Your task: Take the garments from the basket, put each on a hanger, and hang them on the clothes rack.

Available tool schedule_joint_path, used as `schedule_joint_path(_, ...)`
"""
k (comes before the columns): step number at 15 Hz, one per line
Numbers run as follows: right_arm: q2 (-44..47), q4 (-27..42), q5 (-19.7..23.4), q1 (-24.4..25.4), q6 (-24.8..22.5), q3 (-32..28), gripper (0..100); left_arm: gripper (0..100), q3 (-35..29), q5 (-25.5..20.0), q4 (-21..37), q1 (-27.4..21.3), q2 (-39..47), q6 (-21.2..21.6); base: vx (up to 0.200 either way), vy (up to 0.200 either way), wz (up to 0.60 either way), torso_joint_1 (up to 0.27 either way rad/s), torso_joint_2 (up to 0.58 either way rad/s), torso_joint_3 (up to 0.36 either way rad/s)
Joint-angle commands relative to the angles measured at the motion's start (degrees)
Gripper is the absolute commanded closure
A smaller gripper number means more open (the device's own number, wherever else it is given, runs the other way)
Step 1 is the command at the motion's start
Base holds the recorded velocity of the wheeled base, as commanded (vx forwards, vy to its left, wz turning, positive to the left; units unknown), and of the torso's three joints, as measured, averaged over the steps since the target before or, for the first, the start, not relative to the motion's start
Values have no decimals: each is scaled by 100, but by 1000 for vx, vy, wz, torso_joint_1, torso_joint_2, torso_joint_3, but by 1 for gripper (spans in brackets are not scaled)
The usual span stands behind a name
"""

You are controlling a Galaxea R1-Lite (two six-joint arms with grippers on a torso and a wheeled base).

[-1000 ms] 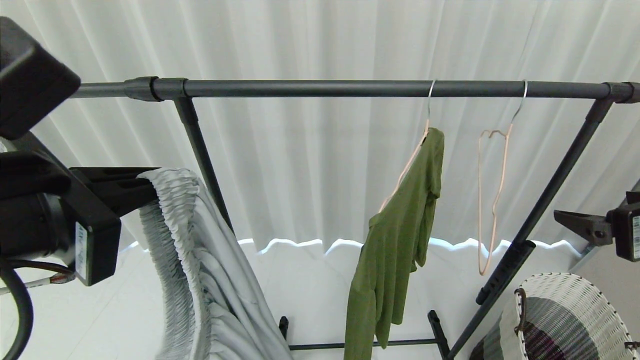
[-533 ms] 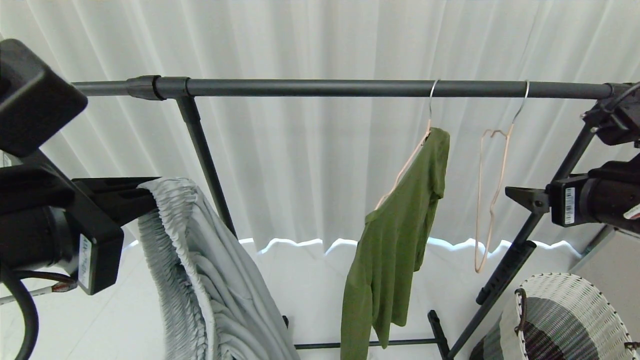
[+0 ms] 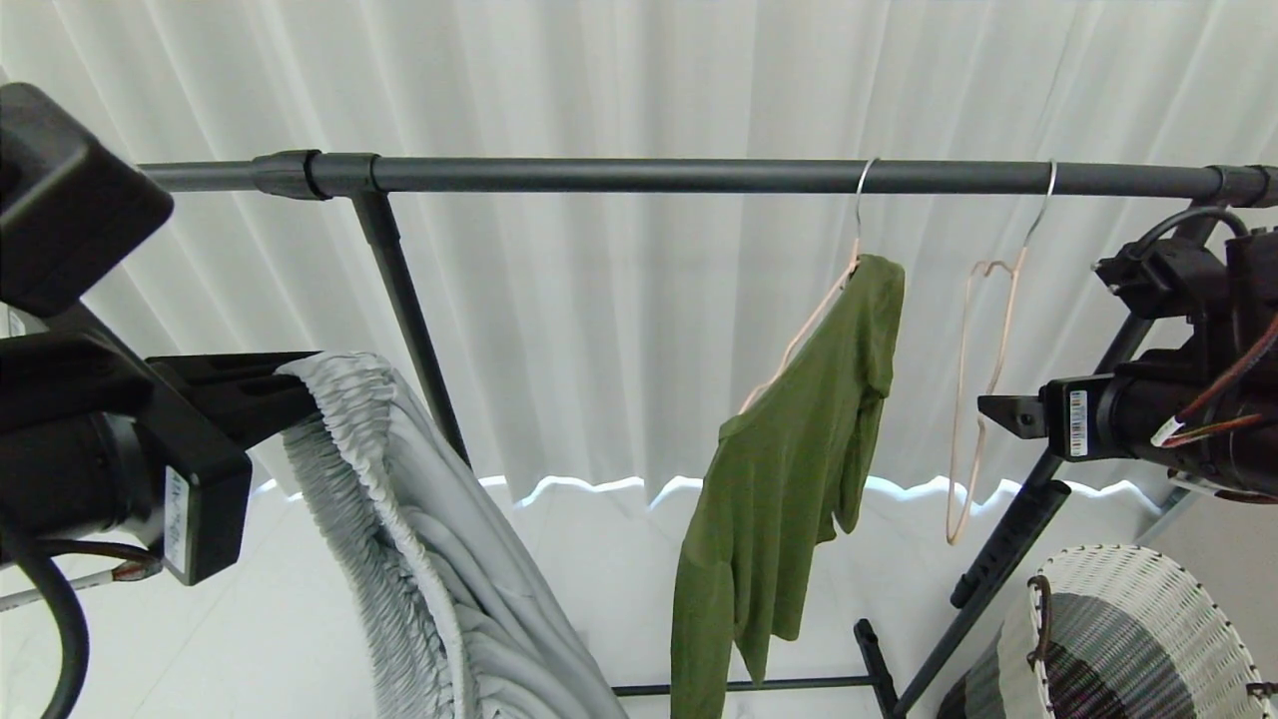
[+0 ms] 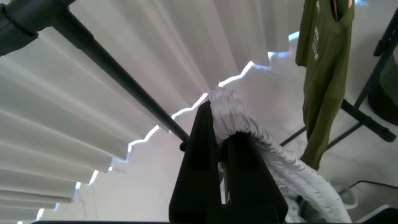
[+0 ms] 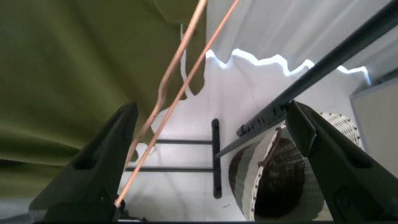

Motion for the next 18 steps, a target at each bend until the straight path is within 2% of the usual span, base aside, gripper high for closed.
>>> schedule_joint_path(1,9,0,-4,-44,1,3,0,100,9,3,2,-1,-13,1,0,0,0,0,0,0)
schedule_joint_path(11,1,-88,5,-96,1,-6,0,100,18,3,2,-10,-22,1,0,0,0,0,0,0)
schedule_joint_path(18,563,-483,-39,-123,1,-6,0,100,26,3,2,-1,-92,10,0,0,0,0,0,0)
